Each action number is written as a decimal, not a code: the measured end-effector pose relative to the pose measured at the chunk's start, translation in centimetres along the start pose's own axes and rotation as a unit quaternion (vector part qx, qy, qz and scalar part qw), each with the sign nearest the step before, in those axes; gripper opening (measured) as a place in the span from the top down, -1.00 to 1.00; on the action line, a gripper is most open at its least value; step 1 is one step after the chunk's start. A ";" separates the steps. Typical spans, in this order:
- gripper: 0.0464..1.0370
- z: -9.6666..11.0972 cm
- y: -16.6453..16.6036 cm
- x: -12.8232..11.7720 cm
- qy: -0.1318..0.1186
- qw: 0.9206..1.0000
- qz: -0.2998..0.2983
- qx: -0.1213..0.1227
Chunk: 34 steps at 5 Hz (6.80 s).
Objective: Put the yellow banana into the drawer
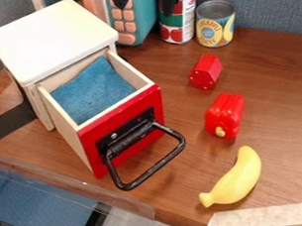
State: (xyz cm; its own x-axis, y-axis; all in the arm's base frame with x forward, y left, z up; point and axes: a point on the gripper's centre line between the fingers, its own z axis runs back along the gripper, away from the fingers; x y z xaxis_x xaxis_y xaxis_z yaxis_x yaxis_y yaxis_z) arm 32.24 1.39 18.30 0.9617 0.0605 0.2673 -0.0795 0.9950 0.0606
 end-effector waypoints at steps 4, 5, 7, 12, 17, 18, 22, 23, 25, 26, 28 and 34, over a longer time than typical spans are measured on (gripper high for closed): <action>-0.93 -1.5 -6.4 -2.4 0.022 0.984 -0.174 0.030; -0.93 -1.9 -8.2 -4.1 0.020 0.977 -0.209 0.024; -0.93 -3.5 -11.6 -8.9 0.037 0.961 -0.274 -0.001; -0.93 -8.7 -17.1 -10.8 0.080 0.980 -0.179 0.028; -0.93 -11.7 -15.8 -11.0 0.116 0.982 -0.147 0.010; -0.92 -11.8 -16.0 -11.1 0.116 0.983 -0.145 0.006; -0.04 -13.6 -15.1 -11.4 0.148 0.980 -0.130 0.007; -0.04 -12.1 -15.1 -10.9 0.128 0.984 -0.126 -0.006; -0.04 -6.0 -15.2 -9.1 0.054 0.990 -0.121 -0.051; -0.04 -3.7 -13.7 -8.2 0.027 0.993 -0.096 -0.057; -0.04 -2.5 -8.2 -5.9 0.019 0.998 -0.005 -0.058; -0.04 -5.9 1.1 -4.6 0.073 0.989 0.128 -0.025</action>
State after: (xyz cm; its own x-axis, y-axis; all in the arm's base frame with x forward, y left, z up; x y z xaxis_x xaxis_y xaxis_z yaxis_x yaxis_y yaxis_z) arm 29.28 2.64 11.45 0.9397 0.3178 0.1260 -0.3154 0.9482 -0.0390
